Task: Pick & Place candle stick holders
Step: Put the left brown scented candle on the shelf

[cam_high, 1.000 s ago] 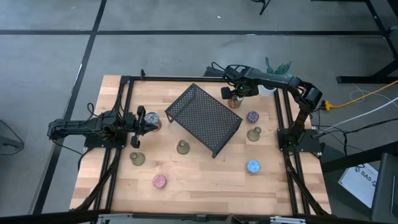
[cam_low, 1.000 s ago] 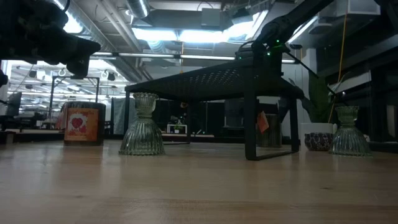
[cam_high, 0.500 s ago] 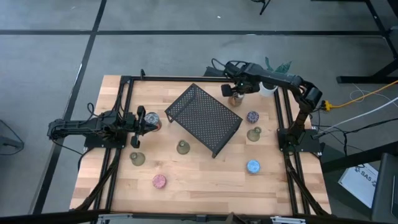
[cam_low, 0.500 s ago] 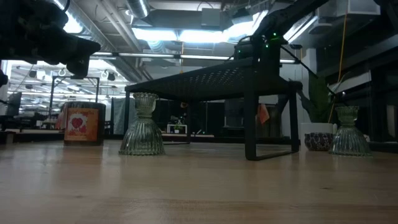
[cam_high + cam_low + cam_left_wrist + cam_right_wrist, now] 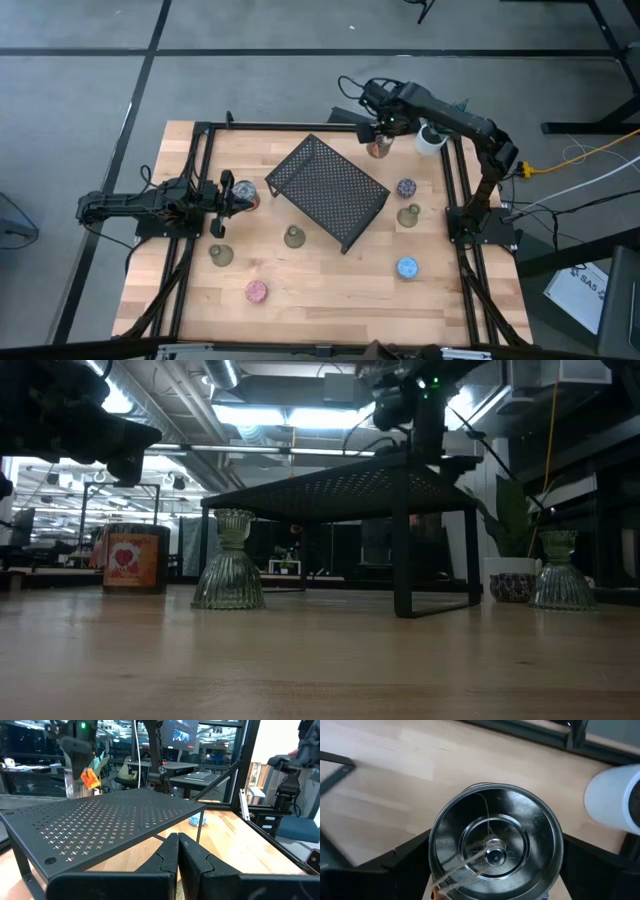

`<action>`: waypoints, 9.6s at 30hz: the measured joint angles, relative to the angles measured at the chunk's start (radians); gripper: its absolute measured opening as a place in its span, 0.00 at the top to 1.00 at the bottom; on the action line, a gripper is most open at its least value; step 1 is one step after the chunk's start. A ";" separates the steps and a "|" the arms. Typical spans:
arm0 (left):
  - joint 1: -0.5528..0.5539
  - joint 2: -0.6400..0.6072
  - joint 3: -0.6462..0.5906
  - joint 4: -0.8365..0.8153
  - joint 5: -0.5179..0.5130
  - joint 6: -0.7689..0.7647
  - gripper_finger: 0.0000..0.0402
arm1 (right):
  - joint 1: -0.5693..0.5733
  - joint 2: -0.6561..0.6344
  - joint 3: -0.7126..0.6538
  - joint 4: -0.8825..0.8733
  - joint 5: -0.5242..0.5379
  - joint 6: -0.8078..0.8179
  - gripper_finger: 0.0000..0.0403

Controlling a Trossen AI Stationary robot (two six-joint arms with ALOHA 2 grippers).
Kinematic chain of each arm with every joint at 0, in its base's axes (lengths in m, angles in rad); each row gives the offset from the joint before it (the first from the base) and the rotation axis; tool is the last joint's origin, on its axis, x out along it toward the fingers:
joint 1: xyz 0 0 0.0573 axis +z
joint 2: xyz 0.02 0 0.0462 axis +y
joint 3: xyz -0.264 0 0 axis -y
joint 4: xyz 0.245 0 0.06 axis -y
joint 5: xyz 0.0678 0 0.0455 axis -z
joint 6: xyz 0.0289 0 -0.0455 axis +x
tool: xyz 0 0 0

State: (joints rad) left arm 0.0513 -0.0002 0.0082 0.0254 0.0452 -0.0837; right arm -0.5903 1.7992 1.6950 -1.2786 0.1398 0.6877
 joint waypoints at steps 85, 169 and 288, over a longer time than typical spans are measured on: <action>0.000 0.000 0.000 0.000 0.000 0.000 1.00 | 0.182 0.117 0.305 0.224 -0.324 -0.573 0.11; 0.000 0.000 0.000 0.000 0.000 0.000 1.00 | 0.367 0.147 0.423 -0.160 -0.192 -0.980 0.11; 0.000 0.000 0.000 0.000 0.000 0.000 1.00 | 0.409 -0.006 0.169 -0.204 -0.177 -0.607 0.99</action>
State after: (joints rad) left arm 0.0513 -0.0002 0.0085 0.0254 0.0452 -0.0837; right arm -0.1814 1.7927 1.8641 -1.4826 -0.0368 0.0809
